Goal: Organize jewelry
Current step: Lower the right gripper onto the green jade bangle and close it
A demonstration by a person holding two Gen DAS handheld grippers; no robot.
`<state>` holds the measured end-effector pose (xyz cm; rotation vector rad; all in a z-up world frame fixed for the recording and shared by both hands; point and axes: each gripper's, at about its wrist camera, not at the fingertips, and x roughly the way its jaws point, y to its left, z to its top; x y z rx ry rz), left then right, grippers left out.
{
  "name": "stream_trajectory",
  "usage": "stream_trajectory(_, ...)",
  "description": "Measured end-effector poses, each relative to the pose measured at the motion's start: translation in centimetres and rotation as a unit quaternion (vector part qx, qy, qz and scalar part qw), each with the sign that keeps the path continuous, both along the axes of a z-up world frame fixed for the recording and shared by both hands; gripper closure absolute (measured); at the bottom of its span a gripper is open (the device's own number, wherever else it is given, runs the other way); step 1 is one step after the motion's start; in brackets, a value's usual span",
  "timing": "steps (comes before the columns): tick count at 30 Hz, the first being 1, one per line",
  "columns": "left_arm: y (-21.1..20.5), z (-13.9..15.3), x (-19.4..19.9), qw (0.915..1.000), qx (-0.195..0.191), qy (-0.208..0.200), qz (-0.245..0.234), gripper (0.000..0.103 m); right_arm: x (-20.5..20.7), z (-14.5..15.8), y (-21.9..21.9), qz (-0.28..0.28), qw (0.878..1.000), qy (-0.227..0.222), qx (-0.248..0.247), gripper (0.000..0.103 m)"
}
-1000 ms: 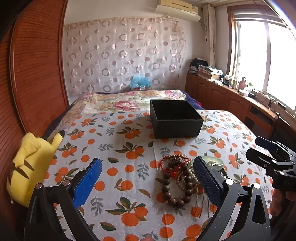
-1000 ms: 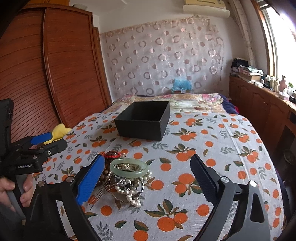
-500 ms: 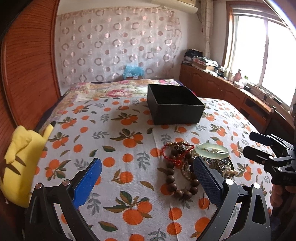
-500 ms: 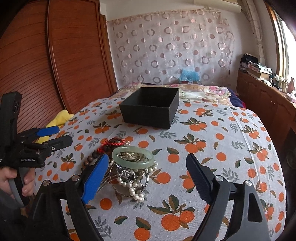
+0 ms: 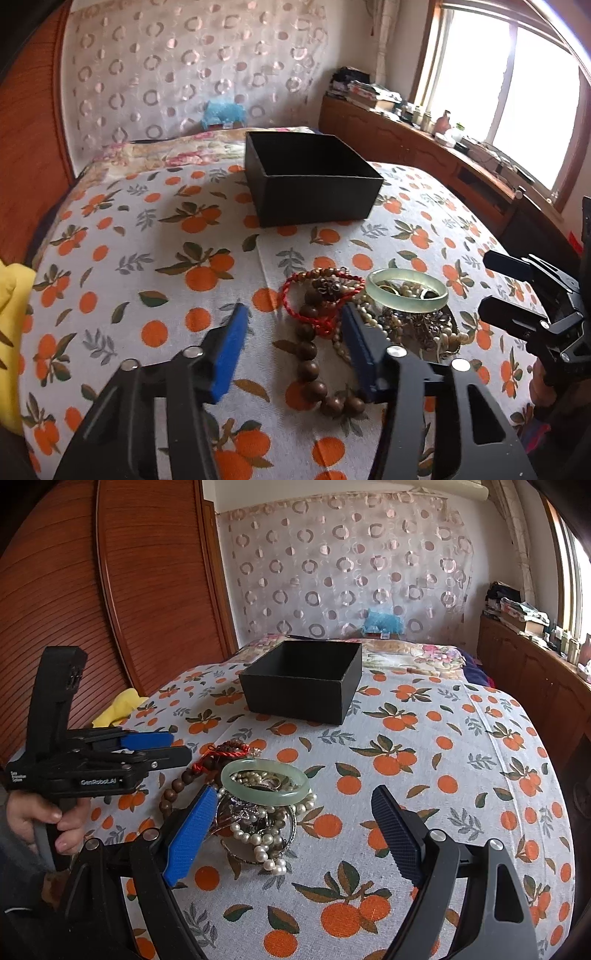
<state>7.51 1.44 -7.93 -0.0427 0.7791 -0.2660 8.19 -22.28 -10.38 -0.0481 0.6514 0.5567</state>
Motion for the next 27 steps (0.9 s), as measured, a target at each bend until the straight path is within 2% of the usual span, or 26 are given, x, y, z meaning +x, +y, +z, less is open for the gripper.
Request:
stream_trajectory(4,-1.2,0.0,0.2,0.9996,0.016,-0.001,-0.023,0.069,0.0,-0.2,0.3,0.004,1.000,0.000,-0.001,0.016)
stream_trajectory(7,-2.6,-0.1,0.4,0.9984,0.039,-0.003,-0.040,0.070,0.0,-0.4,0.4,0.006,1.000,0.003,-0.002,0.016)
stream_trajectory(10,-3.4,-0.5,1.1,0.9977,0.055,0.001,-0.039,0.081,-0.1,-0.4,0.4,0.009,1.000,0.002,-0.004,0.016)
stream_trajectory(12,-3.4,-0.7,1.4,0.9976,0.057,0.004,-0.038,0.083,-0.1,-0.4,0.5,0.012,1.000,0.001,-0.007,0.016)
stream_trajectory(16,-3.1,-0.8,1.8,0.9976,0.058,0.006,-0.038,0.100,0.5,-0.5,1.2,0.029,0.999,0.004,-0.019,0.024)
stream_trajectory(18,-2.7,-0.5,1.8,0.9980,0.052,0.003,-0.037,0.100,1.0,-0.8,1.7,0.041,0.999,0.010,-0.024,0.033)
stream_trajectory(21,-1.7,0.3,1.7,0.9992,0.030,-0.007,-0.026,0.101,2.1,-1.1,2.6,0.061,0.997,0.026,-0.030,0.042)
stream_trajectory(27,-0.3,1.9,1.3,0.9995,0.017,-0.026,-0.009,0.101,2.9,-0.8,5.0,0.107,0.993,0.035,-0.048,0.052)
